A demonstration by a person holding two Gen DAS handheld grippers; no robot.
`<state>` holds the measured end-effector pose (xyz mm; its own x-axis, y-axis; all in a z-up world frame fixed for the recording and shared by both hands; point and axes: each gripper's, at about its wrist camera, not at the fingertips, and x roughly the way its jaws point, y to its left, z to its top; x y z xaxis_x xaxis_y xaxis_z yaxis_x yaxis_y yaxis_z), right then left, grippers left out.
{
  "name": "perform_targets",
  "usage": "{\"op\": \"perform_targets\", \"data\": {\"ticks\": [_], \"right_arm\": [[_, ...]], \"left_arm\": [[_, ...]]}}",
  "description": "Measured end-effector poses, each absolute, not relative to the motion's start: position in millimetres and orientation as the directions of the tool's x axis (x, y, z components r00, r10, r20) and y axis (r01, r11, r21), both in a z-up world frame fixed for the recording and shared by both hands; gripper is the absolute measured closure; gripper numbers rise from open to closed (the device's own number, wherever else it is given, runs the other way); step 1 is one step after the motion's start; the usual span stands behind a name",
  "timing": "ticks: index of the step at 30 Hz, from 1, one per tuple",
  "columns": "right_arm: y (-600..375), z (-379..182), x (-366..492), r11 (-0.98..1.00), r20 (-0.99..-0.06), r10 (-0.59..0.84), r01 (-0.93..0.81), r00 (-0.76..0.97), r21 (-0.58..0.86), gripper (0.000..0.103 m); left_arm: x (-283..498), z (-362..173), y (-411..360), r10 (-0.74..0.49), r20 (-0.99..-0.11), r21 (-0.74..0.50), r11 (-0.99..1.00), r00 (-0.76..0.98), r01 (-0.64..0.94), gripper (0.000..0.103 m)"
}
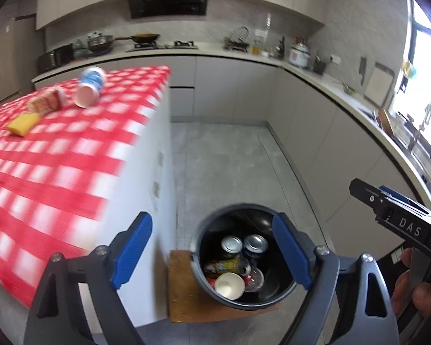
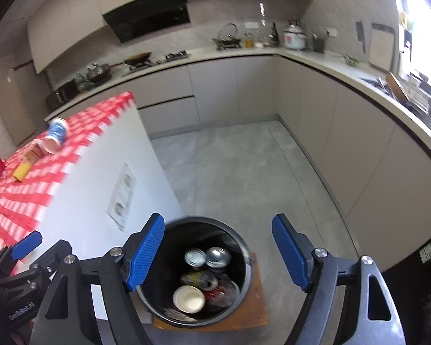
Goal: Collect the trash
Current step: 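Move both tools back over the table toward the yellow sponge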
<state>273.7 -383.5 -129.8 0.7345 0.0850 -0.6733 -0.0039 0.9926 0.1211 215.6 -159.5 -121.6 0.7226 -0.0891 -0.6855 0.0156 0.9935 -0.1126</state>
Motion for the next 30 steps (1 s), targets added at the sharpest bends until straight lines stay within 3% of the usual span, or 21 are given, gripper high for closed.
{"op": "perform_targets", "data": {"ticks": [15, 30], "right_arm": [[-190.0, -65.0, 301.3, 0.971, -0.619, 0.235, -0.213, 0.750, 0.111, 0.024], [-38.3, -60.2, 382.2, 0.957, -0.633, 0.274, -0.269, 0.724, 0.106, 0.024]], "left_arm": [[211.0, -78.4, 55.7, 0.120, -0.649, -0.123, 0.958, 0.751, -0.259, 0.016], [265.5, -84.8, 186.6, 0.128, -0.680, -0.131, 0.947, 0.722, -0.292, 0.016]]}}
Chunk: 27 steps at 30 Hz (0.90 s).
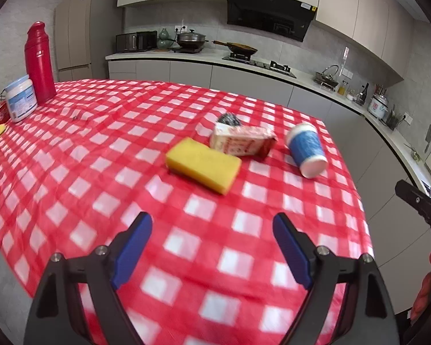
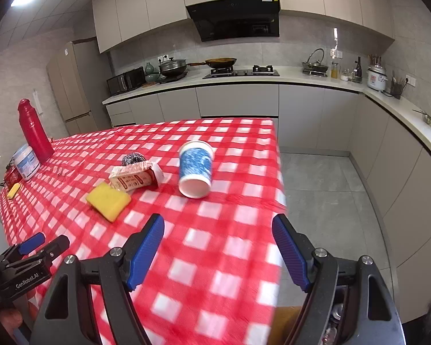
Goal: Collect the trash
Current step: 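Move both tools back over the table toward the yellow sponge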
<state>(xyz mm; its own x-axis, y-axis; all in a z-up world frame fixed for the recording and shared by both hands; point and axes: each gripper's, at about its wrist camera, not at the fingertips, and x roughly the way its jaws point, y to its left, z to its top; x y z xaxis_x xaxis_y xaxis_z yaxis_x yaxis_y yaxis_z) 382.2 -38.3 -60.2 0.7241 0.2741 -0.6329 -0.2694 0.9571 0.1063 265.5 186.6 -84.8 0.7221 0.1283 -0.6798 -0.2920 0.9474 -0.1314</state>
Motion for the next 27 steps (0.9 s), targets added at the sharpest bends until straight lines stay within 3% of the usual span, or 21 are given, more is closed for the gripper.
{"op": "perform_targets", "data": {"ticks": [14, 23, 27], "right_arm": [[13.8, -86.1, 460.9, 0.971, -0.679, 0.229, -0.214, 0.697, 0.107, 0.024], [24.2, -109.9, 469.7, 0.974, -0.712, 0.214, -0.204, 0.669, 0.102, 0.024], [21.6, -113.7, 469.9, 0.975, -0.717, 0.209, -0.195, 0.665, 0.103, 0.024]], "left_arm": [[357.8, -101.5, 227.4, 0.053, -0.726, -0.104, 0.977, 0.686, -0.185, 0.016], [372.9, -134.1, 229.3, 0.008, -0.780, -0.130, 0.976, 0.626, -0.175, 0.016], [371.2, -137.1, 220.3, 0.012, -0.778, -0.110, 0.982, 0.628, -0.156, 0.008]]}}
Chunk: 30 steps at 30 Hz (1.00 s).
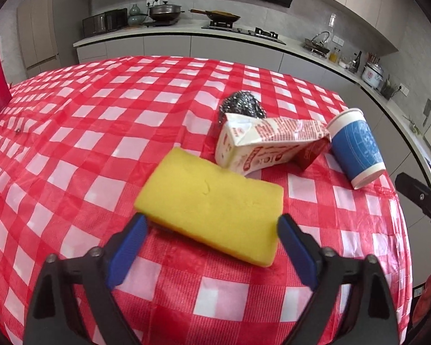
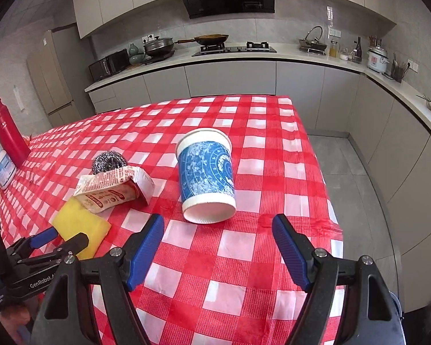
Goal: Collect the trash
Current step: 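Move both tools back over the table toward the yellow sponge, then grasp the yellow sponge with the left tool while the right tool grasps the blue-white cup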
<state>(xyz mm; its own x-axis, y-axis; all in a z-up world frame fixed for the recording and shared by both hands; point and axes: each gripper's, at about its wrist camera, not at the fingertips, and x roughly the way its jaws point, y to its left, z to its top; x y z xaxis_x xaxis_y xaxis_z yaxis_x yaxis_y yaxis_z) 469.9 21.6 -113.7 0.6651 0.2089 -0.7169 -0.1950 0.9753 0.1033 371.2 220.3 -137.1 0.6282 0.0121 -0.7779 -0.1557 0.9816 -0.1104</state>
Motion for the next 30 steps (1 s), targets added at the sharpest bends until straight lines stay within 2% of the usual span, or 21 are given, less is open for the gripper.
{"op": "perform_targets", "data": {"ticks": [8, 10, 12, 20, 23, 25, 26, 27, 30], "right_arm": [[11.0, -113.1, 470.6, 0.978, -0.713, 0.200, -0.175, 0.672, 0.109, 0.024], [9.6, -113.5, 470.6, 0.979, -0.714, 0.199, -0.174, 0.671, 0.110, 0.024], [7.6, -113.2, 470.9, 0.979, -0.714, 0.197, -0.171, 0.672, 0.110, 0.024], [11.5, -110.6, 477.4, 0.975, -0.706, 0.219, -0.178, 0.673, 0.133, 0.024], [17.0, -111.5, 477.7, 0.971, -0.703, 0.234, -0.191, 0.671, 0.141, 0.024], [20.9, -112.8, 477.8, 0.969, -0.703, 0.242, -0.200, 0.669, 0.144, 0.024], [22.9, -113.9, 478.5, 0.968, -0.703, 0.246, -0.203, 0.667, 0.146, 0.024], [24.2, -115.2, 479.3, 0.967, -0.704, 0.249, -0.205, 0.665, 0.148, 0.024], [27.6, -117.5, 482.3, 0.967, -0.708, 0.249, -0.211, 0.660, 0.143, 0.024]], "left_arm": [[385.7, -143.3, 210.7, 0.024, -0.800, -0.069, 0.989, 0.599, -0.131, 0.007], [385.9, -142.2, 214.2, 0.009, -0.798, -0.093, 0.986, 0.603, -0.137, 0.013], [383.4, -139.4, 218.8, -0.011, -0.791, -0.123, 0.982, 0.612, -0.141, 0.031], [363.2, -125.9, 239.8, -0.048, -0.758, -0.174, 0.976, 0.650, -0.131, 0.046], [352.7, -123.4, 252.2, -0.038, -0.762, -0.176, 0.973, 0.647, -0.150, 0.046], [346.6, -121.7, 258.1, -0.031, -0.764, -0.188, 0.966, 0.644, -0.176, 0.035], [346.5, -120.0, 259.1, -0.023, -0.761, -0.192, 0.962, 0.648, -0.192, 0.023], [347.6, -118.1, 258.4, -0.023, -0.755, -0.202, 0.959, 0.656, -0.199, 0.015], [363.6, -117.8, 250.2, -0.020, -0.754, -0.207, 0.956, 0.657, -0.209, 0.011]]}}
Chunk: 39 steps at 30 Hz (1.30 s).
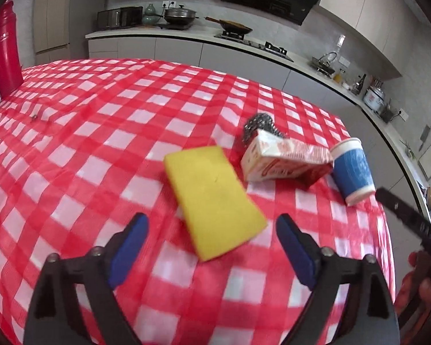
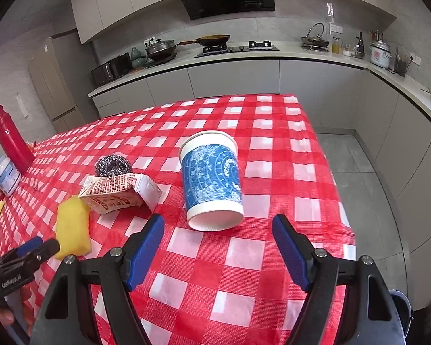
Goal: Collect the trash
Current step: 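Grasp the yellow sponge with the left tool while the right tool grasps the blue-white cup, then carry the sponge in the left tool and the cup in the right tool over the bin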
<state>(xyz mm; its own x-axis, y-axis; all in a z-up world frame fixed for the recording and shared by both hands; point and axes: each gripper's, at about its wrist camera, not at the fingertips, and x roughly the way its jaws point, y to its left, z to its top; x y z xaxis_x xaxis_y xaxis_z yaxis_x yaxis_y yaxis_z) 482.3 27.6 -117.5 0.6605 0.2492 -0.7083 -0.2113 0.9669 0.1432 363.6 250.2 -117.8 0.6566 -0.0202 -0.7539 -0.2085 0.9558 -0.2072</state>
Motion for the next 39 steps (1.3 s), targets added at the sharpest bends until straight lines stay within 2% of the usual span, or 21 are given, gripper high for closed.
{"op": "perform_targets", "data": {"ticks": [7, 10, 12, 14, 20, 26, 29, 31, 32, 33, 39], "right_arm": [[24.3, -120.6, 489.7, 0.969, -0.716, 0.240, -0.204, 0.655, 0.138, 0.024], [21.5, -120.3, 492.3, 0.969, -0.714, 0.240, -0.200, 0.657, 0.142, 0.024], [20.2, -120.7, 494.8, 0.969, -0.713, 0.243, -0.198, 0.658, 0.148, 0.024], [20.6, -121.7, 497.5, 0.969, -0.713, 0.243, -0.195, 0.658, 0.150, 0.024], [33.5, -125.0, 509.0, 0.966, -0.720, 0.251, -0.212, 0.646, 0.147, 0.024], [49.6, -134.4, 532.2, 0.968, -0.754, 0.228, -0.225, 0.616, 0.108, 0.024], [54.5, -142.8, 544.1, 0.971, -0.773, 0.206, -0.223, 0.600, 0.085, 0.024], [56.7, -147.9, 548.1, 0.970, -0.786, 0.206, -0.230, 0.582, 0.083, 0.027], [56.2, -148.7, 548.0, 0.967, -0.787, 0.217, -0.239, 0.578, 0.092, 0.037], [55.5, -147.4, 546.1, 0.967, -0.785, 0.214, -0.241, 0.581, 0.085, 0.043], [41.9, -131.9, 521.0, 0.963, -0.752, 0.237, -0.248, 0.616, 0.101, 0.043]], "left_arm": [[409.5, -141.1, 249.8, 0.083, -0.825, -0.108, 0.948, 0.558, -0.301, 0.012], [406.0, -145.4, 261.4, 0.060, -0.819, -0.138, 0.945, 0.570, -0.298, 0.037], [397.9, -141.7, 269.6, -0.001, -0.812, -0.194, 0.943, 0.584, -0.269, 0.044], [387.5, -135.6, 270.2, -0.014, -0.798, -0.203, 0.947, 0.603, -0.248, 0.044], [373.1, -130.9, 264.6, 0.034, -0.796, -0.094, 0.979, 0.604, -0.180, 0.043], [386.0, -144.0, 264.8, 0.047, -0.828, -0.079, 0.977, 0.559, -0.199, 0.032], [389.3, -144.4, 261.3, 0.076, -0.825, -0.039, 0.981, 0.559, -0.191, 0.031], [391.9, -144.6, 259.6, 0.085, -0.822, -0.026, 0.982, 0.563, -0.186, 0.034], [391.6, -143.8, 259.6, 0.091, -0.818, -0.020, 0.982, 0.568, -0.187, 0.044], [391.0, -143.0, 260.9, 0.077, -0.817, -0.036, 0.982, 0.572, -0.184, 0.047], [374.6, -128.0, 257.6, 0.040, -0.780, -0.083, 0.982, 0.624, -0.167, 0.050]]}}
